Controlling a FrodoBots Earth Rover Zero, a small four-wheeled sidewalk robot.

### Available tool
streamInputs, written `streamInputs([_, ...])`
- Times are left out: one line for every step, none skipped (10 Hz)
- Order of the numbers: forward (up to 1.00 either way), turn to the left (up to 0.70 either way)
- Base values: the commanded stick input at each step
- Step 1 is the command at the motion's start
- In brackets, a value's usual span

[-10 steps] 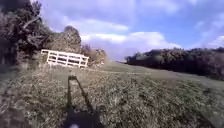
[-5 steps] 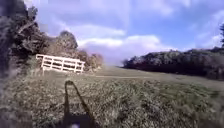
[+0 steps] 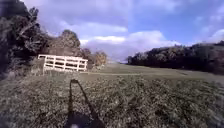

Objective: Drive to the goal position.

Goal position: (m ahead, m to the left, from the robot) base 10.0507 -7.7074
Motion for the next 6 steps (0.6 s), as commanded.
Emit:
streamInputs([0.85, 0.0])
streamInputs([0.85, 0.0])
streamInputs([0.85, 0.0])
streamInputs([0.85, 0.0])
streamInputs([0.85, 0.0])
streamInputs([0.85, 0.0])
